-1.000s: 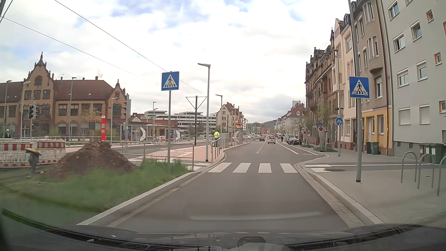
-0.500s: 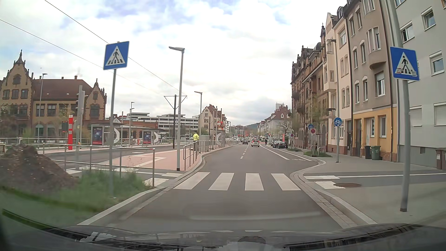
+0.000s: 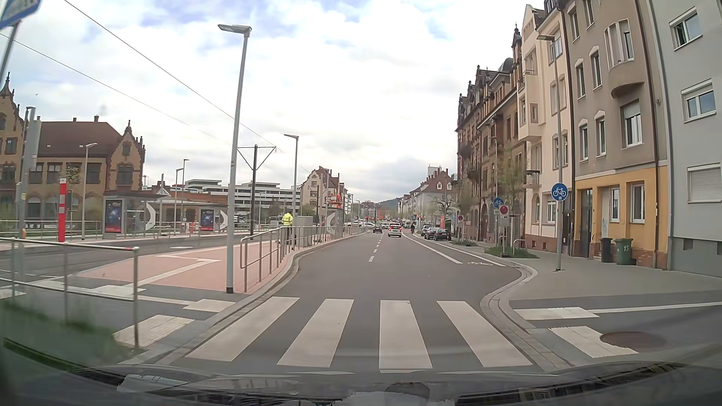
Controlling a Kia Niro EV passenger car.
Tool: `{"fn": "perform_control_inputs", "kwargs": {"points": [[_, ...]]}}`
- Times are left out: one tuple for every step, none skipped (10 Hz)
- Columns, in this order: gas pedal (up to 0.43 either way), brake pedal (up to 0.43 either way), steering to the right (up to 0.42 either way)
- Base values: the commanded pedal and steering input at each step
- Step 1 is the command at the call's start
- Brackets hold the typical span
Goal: Follow the waypoints while adhering to traffic rules and regulations
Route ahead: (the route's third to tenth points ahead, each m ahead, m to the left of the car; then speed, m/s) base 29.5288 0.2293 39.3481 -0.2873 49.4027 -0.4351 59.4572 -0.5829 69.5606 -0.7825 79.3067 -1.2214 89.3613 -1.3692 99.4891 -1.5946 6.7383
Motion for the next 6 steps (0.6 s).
{"fn": "perform_control_inputs", "kwargs": {"points": [[0.087, 0.000, 0.060], [0.087, 0.000, 0.059], [0.087, 0.000, 0.056], [0.087, 0.000, 0.052], [0.087, 0.000, 0.045], [0.087, 0.000, 0.037]]}}
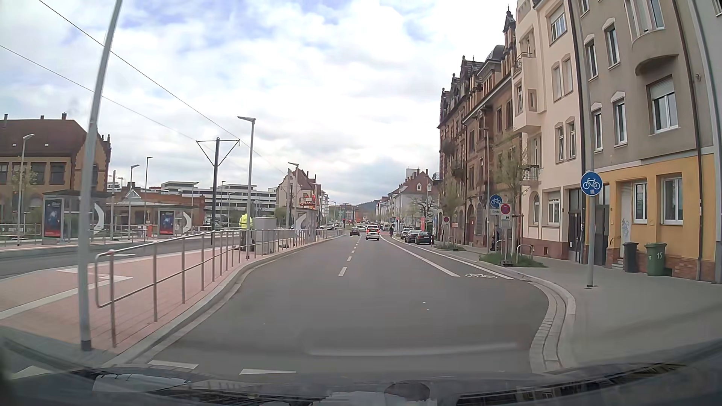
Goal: Follow the waypoints while adhering to traffic rules and regulations
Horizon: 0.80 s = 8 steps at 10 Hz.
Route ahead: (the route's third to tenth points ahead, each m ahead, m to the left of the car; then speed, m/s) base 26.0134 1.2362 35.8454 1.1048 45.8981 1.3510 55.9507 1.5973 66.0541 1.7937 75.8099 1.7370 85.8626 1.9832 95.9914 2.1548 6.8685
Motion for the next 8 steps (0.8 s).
{"fn": "perform_control_inputs", "kwargs": {"points": [[0.087, 0.000, 0.031], [0.087, 0.000, 0.024], [0.087, 0.000, 0.020], [0.087, 0.000, 0.016], [0.087, 0.000, 0.012], [0.087, 0.000, 0.008], [0.087, 0.000, 0.005], [0.087, 0.000, 0.003]]}}
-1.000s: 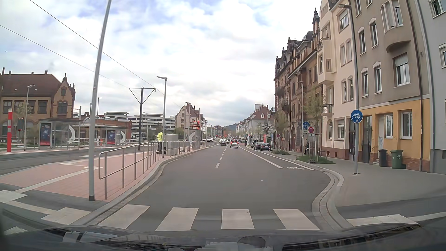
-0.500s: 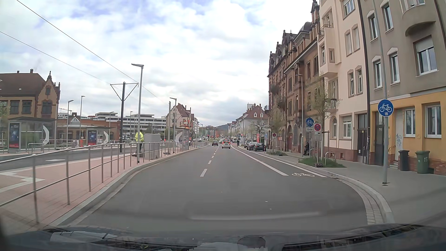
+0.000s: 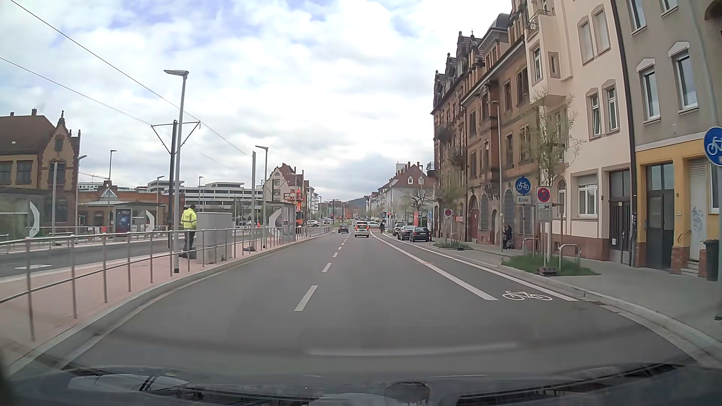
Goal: Follow the waypoints while adhering to traffic rules and regulations
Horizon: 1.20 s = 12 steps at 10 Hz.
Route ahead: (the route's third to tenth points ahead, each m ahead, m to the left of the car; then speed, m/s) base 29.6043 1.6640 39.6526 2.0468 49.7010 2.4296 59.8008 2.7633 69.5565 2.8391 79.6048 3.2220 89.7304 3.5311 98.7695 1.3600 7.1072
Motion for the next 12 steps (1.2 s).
{"fn": "perform_control_inputs", "kwargs": {"points": [[0.087, 0.000, 0.003], [0.087, 0.000, 0.002], [0.087, 0.000, 0.000], [0.087, 0.000, 0.000], [0.087, 0.000, 0.000], [0.087, 0.000, 0.000], [0.087, 0.000, -0.002], [0.087, 0.000, -0.002], [0.087, 0.000, -0.002], [0.087, 0.000, -0.002], [0.087, 0.000, -0.002], [0.087, 0.000, -0.002]]}}
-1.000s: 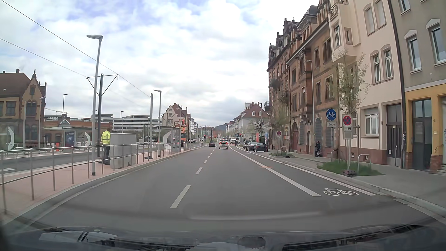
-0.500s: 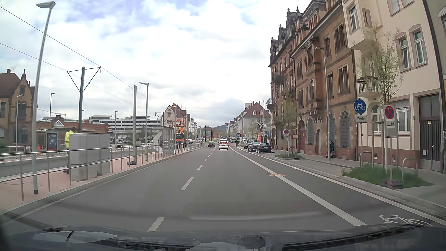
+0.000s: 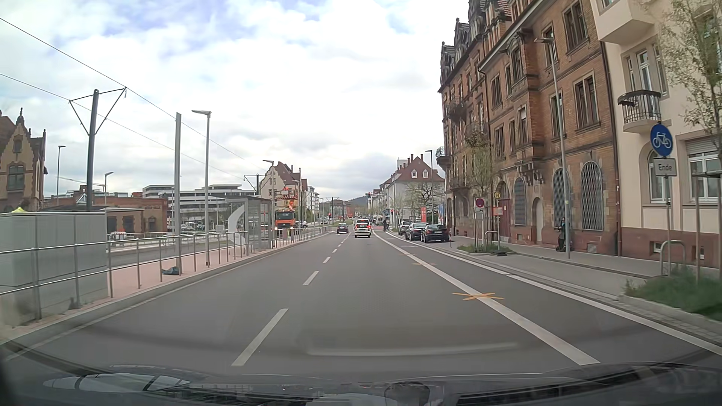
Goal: Follow the waypoints while adhering to traffic rules and regulations
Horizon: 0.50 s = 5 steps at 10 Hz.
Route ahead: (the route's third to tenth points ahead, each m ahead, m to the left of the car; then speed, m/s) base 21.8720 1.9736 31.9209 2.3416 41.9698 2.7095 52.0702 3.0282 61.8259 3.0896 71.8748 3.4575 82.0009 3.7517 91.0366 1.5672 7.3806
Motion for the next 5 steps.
{"fn": "perform_control_inputs", "kwargs": {"points": [[0.098, 0.000, -0.002], [0.098, 0.000, -0.002], [0.098, 0.000, -0.002], [0.098, 0.000, -0.002], [0.098, 0.000, -0.002]]}}
